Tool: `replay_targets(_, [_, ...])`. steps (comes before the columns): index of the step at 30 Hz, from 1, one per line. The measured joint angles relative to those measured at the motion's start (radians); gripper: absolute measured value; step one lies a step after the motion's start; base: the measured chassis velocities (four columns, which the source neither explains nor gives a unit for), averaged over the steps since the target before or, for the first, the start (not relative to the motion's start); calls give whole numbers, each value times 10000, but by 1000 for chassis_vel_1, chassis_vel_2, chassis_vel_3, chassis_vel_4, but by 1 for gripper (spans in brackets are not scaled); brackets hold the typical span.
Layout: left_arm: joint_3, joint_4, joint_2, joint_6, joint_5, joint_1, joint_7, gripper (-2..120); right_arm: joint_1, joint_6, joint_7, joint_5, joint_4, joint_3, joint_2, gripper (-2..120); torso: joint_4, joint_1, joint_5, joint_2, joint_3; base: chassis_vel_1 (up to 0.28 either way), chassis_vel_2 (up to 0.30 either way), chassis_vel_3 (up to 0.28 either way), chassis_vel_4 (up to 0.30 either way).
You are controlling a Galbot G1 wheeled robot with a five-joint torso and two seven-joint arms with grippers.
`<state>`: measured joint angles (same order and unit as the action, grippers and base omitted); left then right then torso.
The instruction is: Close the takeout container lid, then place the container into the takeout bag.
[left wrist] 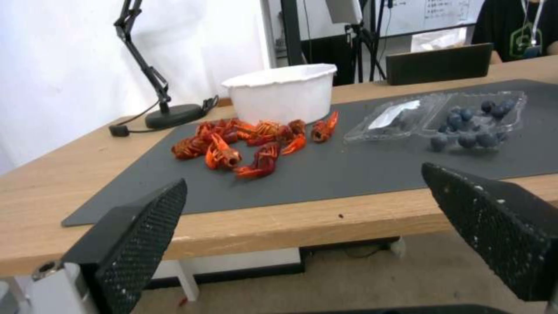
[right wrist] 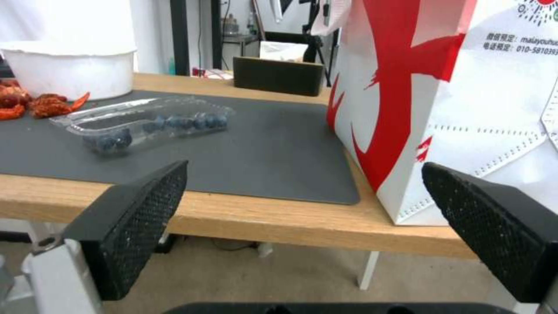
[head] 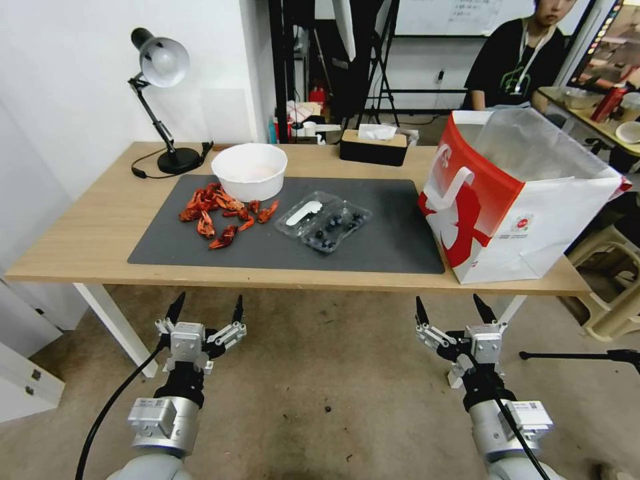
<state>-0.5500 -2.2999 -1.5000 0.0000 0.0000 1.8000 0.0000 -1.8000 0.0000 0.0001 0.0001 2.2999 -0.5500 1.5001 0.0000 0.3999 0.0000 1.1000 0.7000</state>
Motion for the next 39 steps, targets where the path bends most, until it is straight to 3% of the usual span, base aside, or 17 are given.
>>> replay_targets(25, [8,0,-10,36,-35,-34,-9,100,12,-21,0,3,0,0,0,100,0,0,0,0,0,0,0,0,0])
replay_targets(29, [122,4,-175,541,-393,-453,-131,100,104,-162,10,31,0,-8,11,100,0,-2,-3,-1,-1,0,0,0,0])
replay_targets(33, [247,3,-381,1154,-840,-861,-301,100,422,-749,89,162,27,-82,54,100,3,-3,0,0,-1,0,0,0,0])
replay_targets(35, [444,0,-690,1974,-1545,-1416,-556,100,996,-1776,250,396,110,-220,155,100,-5,-1,-4,-1,-1,0,0,0,0])
replay_targets(39, [445,-4,-720,1920,-1753,-1416,-622,100,1447,-2587,390,607,183,-329,230,100,0,0,4,-1,0,0,0,0,0])
